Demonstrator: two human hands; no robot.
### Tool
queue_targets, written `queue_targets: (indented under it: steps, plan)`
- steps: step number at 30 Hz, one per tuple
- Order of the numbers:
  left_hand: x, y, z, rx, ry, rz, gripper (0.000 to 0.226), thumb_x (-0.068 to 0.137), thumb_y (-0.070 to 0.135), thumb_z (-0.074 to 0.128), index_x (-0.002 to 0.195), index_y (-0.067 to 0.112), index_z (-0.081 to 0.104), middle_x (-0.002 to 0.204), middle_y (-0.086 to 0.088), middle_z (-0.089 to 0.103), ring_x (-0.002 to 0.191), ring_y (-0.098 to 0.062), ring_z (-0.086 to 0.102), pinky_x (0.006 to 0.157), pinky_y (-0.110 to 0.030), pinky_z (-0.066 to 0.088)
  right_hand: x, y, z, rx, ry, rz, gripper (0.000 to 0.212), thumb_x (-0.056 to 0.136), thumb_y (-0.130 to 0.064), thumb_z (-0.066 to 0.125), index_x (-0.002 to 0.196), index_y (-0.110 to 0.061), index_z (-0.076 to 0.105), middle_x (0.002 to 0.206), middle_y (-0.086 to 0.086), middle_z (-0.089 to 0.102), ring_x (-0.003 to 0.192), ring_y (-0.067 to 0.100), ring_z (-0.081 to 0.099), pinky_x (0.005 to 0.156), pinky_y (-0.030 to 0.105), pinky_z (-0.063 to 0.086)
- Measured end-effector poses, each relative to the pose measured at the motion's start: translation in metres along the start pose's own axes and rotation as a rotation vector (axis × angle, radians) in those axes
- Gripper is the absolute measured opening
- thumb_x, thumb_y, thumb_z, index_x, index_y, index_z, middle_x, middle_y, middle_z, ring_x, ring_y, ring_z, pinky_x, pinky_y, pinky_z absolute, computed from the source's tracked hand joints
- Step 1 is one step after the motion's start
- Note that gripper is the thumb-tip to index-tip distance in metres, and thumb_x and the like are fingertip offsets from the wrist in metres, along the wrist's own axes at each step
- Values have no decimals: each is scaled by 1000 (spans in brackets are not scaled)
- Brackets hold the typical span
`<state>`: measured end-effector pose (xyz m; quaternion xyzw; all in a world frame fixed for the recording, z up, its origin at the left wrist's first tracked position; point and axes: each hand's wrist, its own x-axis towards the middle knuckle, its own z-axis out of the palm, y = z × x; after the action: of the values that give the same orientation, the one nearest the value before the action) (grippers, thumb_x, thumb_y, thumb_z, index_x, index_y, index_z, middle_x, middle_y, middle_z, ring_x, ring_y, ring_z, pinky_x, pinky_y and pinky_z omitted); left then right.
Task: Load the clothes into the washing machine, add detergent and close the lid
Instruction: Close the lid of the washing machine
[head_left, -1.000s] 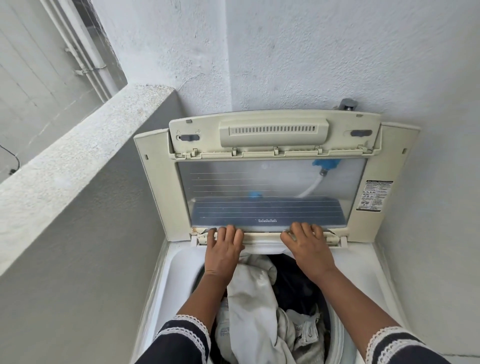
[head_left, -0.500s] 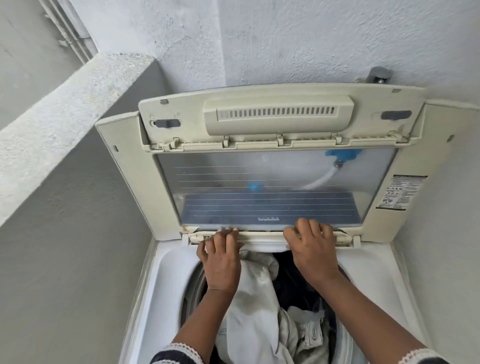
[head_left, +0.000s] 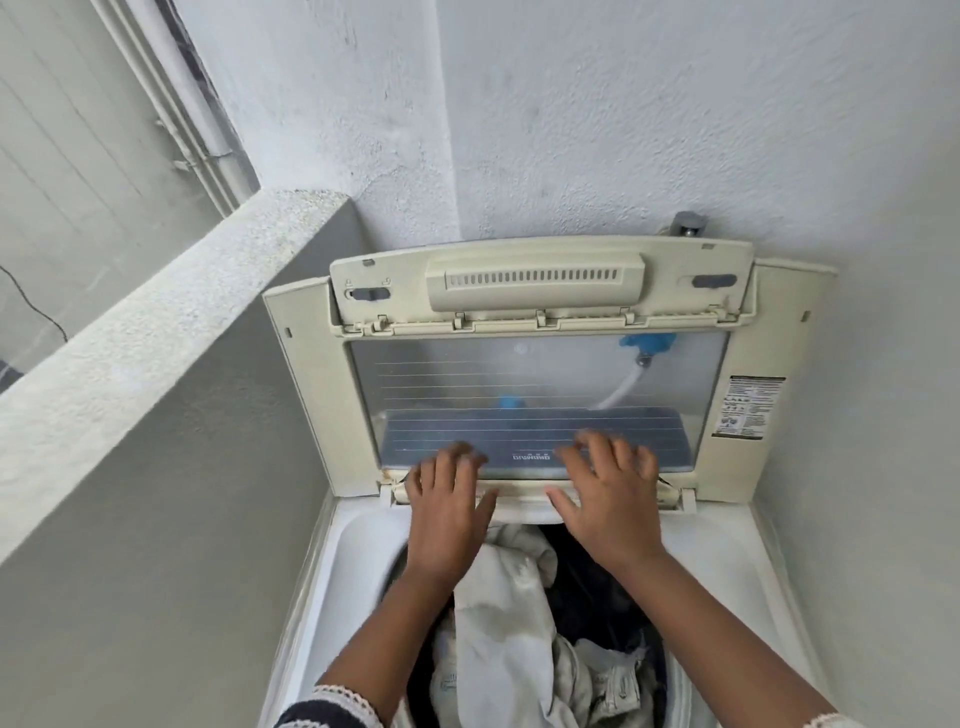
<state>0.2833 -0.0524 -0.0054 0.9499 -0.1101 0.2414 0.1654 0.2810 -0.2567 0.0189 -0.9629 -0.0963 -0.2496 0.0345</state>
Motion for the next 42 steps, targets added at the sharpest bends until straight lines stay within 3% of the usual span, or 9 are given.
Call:
queue_targets:
  steps: [3, 6, 9, 12, 17, 23, 26, 30, 42]
  plan:
    - [65, 18, -47, -100, 235, 51, 33, 91, 35, 62, 116, 15, 56, 125, -10, 55, 115, -28, 48, 92, -40, 34, 51, -6, -48, 62, 233, 37, 42, 87, -47, 66, 119, -21, 65, 125, 9, 55, 118, 31, 47, 95, 48, 31]
    - [142, 33, -86, -90, 374, 87, 39, 90, 34, 65, 119, 8, 58, 131, -14, 52, 127, -31, 45, 103, -44, 34, 112, -4, -90, 57, 359, 93, 46, 93, -47, 56, 130, -20, 58, 138, 11, 51, 134, 35, 41, 106, 53, 26]
    - [183, 43, -95, -93, 280, 96, 51, 95, 48, 55, 128, 10, 54, 137, -10, 50, 132, -28, 44, 111, -43, 27, 158, 6, -105, 75, 245, 143, 50, 98, -51, 41, 132, -17, 55, 138, 8, 52, 138, 32, 37, 115, 57, 19]
    - [188, 50, -90, -15, 267, 69, 53, 97, 55, 44, 122, 11, 57, 122, -5, 60, 119, -26, 53, 110, -45, 31, 169, 13, -100, 42, 130, 149, 57, 99, -56, 27, 125, -15, 56, 122, 7, 59, 123, 31, 48, 114, 58, 23]
    - [199, 47, -108, 124, 165, 89, 62, 95, 64, 33, 110, 11, 61, 104, -6, 62, 97, -29, 57, 92, -40, 40, 175, 16, -116, 47, 37, 131, 56, 98, -57, 29, 120, -14, 58, 116, 9, 62, 111, 35, 52, 104, 51, 32]
    - [192, 56, -142, 227, -35, 67, 85, 84, 79, 17, 109, 9, 58, 107, -9, 61, 101, -29, 54, 88, -39, 39, 164, 16, -147, 26, -109, 99, 58, 98, -61, 29, 128, -16, 50, 126, 11, 60, 118, 36, 50, 101, 49, 33]
    - [181, 60, -159, 260, -90, 65, 80, 85, 82, 25, 97, 10, 59, 98, -7, 63, 97, -29, 57, 84, -41, 40, 147, 9, -164, -12, -139, 114, 58, 98, -61, 26, 129, -17, 48, 124, 10, 62, 119, 38, 50, 104, 51, 30]
    - [165, 64, -180, 248, -172, 82, 79, 76, 91, 20, 68, 17, 47, 66, 1, 55, 73, -26, 60, 65, -34, 40, 124, 3, -180, -10, -144, 100, 57, 96, -65, 23, 118, -20, 51, 111, 5, 66, 109, 35, 55, 95, 49, 33]
    - [96, 76, -216, 270, -238, 132, 88, 69, 96, 21, 65, 15, 57, 61, 0, 58, 59, -19, 55, 52, -25, 34, 47, -13, -210, 201, -70, 148, 51, 91, -69, 44, 96, -22, 65, 84, -2, 64, 89, 24, 57, 82, 37, 29]
